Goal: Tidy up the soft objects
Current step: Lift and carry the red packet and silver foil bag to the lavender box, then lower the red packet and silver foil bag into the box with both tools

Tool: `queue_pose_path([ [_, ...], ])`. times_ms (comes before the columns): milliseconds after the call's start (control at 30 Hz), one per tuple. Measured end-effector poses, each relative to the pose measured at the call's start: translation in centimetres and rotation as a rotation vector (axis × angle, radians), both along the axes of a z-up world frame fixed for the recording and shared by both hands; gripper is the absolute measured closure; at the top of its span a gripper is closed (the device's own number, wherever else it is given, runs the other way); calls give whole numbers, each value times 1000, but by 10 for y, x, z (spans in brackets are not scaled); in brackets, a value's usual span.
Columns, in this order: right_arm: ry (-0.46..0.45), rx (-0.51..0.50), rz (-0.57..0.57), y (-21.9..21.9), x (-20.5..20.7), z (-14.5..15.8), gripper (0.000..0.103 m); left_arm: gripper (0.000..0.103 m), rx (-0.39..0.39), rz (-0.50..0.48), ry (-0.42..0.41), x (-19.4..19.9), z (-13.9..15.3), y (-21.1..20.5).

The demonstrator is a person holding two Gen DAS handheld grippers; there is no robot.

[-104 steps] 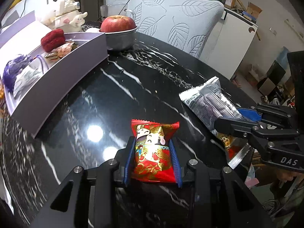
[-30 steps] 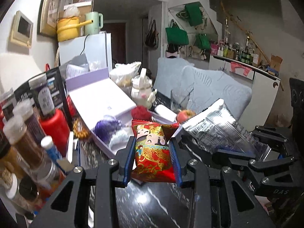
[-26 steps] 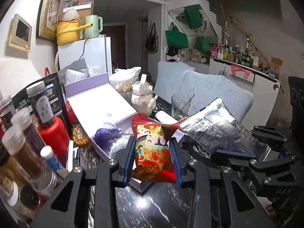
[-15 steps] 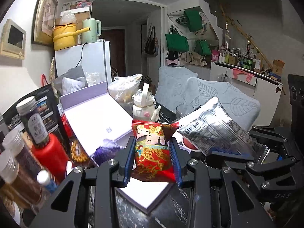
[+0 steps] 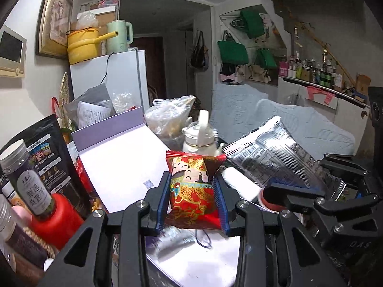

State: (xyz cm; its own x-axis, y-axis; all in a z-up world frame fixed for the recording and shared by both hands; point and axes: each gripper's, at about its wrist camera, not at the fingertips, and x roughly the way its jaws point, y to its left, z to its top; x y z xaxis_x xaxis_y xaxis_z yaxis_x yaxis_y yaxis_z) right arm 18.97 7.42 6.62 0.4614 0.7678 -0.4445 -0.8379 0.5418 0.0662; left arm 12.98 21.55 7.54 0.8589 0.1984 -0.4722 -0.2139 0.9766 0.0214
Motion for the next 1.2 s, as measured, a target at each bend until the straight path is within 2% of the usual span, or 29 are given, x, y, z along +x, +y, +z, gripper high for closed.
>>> queue_pose_path([
  [400,61,-11,-27,35,52,-25,69,68,-41,68,65,47,-43,40],
  [667,80,-25,-57,48,71,-36,69,68,-42,79,149,71,-73,55],
  [1000,75,-63,-71,64,84,-48,69,68,-70,68,241,89,-107,60],
  [1200,101,-78,-68,68,94,-59,69,68,-53,75,248,92,-116,58],
])
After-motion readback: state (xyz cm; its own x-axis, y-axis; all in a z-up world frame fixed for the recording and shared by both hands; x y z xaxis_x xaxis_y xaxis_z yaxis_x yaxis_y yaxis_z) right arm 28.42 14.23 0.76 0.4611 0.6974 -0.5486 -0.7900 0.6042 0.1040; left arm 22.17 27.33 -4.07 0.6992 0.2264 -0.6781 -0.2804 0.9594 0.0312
